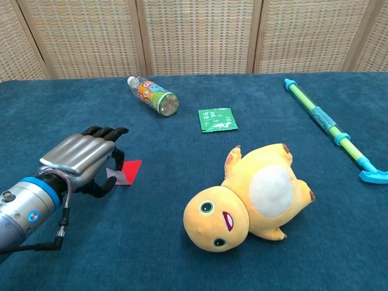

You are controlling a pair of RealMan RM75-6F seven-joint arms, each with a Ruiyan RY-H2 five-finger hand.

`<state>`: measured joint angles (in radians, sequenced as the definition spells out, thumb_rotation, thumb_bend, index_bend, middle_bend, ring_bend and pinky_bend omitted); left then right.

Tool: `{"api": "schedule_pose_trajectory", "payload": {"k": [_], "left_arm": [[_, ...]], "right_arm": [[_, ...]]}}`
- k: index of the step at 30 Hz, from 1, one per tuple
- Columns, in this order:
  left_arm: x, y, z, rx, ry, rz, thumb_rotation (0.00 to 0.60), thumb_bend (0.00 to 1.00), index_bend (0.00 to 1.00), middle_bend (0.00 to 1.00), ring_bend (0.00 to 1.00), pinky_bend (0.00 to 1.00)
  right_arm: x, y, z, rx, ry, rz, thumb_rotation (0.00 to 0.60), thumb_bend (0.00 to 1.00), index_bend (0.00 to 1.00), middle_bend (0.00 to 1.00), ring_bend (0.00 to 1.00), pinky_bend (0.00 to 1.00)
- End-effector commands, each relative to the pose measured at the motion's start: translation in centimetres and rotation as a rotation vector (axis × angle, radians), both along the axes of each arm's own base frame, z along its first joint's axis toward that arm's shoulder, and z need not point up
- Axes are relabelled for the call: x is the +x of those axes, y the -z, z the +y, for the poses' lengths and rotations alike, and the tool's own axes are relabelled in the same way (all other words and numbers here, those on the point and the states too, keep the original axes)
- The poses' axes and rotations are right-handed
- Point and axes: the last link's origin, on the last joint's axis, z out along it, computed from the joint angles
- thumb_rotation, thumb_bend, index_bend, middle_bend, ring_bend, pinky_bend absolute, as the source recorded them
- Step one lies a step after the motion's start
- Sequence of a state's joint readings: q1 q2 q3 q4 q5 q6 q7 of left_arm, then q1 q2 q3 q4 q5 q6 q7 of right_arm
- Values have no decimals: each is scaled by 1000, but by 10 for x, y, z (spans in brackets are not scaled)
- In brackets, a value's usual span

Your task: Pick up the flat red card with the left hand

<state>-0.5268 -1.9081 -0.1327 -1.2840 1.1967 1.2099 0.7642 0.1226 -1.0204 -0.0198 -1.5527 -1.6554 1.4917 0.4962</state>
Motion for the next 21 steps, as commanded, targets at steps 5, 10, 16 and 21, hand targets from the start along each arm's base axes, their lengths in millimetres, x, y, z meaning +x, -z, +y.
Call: {"api": "schedule_pose_trajectory", "payload": {"k": [5, 10, 16, 21], "left_arm": [[4, -4, 17, 19, 10, 0, 600, 489, 616, 0, 0, 0], [7, -7, 31, 31, -13, -16, 600, 488, 615, 0, 0, 0], [15, -17, 47, 73, -3, -35, 600, 487, 619, 0, 0, 0], [26, -40, 64, 143, 17, -49, 600, 488, 624, 0, 0, 0]], "right_arm": [[-1, 3, -3, 6, 8, 8, 600, 0, 0, 0, 0, 0], [-2, 4, -4, 8, 13, 12, 600, 0, 0, 0, 0, 0], [-3, 5, -6, 11, 19, 13, 600, 0, 0, 0, 0, 0], [-3, 4, -5, 9, 17, 11, 600, 0, 0, 0, 0, 0]]}}
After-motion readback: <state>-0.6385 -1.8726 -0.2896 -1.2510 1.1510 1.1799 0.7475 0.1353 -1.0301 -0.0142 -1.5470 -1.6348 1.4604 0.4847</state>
